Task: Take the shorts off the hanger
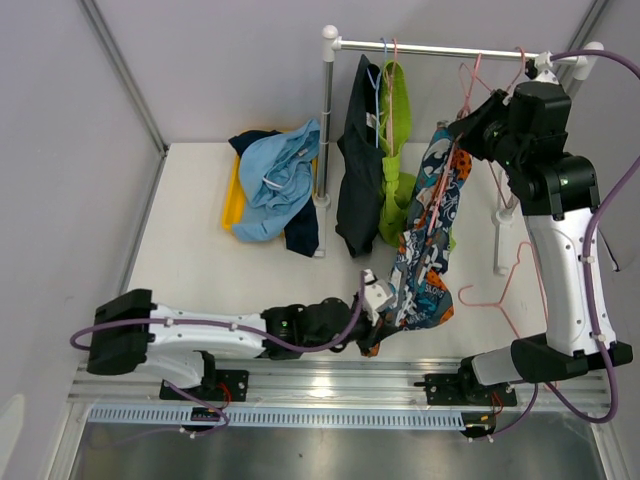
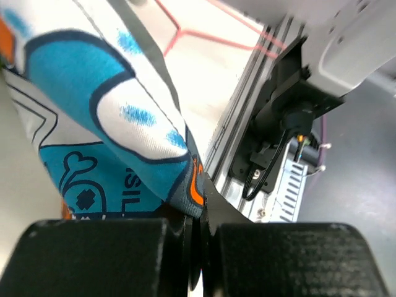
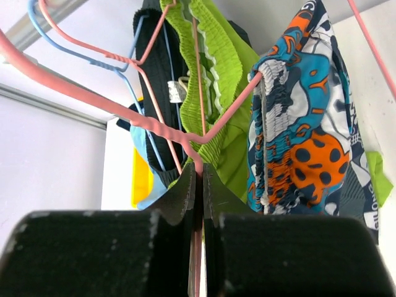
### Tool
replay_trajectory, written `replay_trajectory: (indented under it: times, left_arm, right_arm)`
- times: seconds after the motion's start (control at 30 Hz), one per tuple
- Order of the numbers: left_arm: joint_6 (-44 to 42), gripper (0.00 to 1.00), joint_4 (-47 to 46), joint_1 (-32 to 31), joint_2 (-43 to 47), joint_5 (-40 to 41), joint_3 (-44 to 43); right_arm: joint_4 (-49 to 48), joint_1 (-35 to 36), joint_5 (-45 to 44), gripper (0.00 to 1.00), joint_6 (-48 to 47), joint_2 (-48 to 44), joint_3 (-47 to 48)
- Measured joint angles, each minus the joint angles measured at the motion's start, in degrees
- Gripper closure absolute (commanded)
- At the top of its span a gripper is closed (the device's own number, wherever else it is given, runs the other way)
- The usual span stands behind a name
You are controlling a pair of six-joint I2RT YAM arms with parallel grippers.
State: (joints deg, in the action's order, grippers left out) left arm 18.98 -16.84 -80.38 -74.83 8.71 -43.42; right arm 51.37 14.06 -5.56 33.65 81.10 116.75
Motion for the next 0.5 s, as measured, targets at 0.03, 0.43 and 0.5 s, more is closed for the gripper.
replay_trajectory:
  times: [0.03,0.43,0.5]
  left_arm:
    - [-0.17,1.00,0.72,-0.37,-1.92,0.33,-1.31]
    - [-3.13,1.00,22.05,4.74,-25.27,7.85,-41.00]
    - [-4.48,1.00,28.85,6.21,-28.81,7.93,-49.07]
  right_arm:
    - [0.59,-0.04,0.11,1.00,0.09,0.00,0.17]
    - [0.02,1.42,5.44,1.00,6.14,-11.58,-8.52]
    - [-8.26,0.50,3.41,1.00,8.44,-15.91,-13.66]
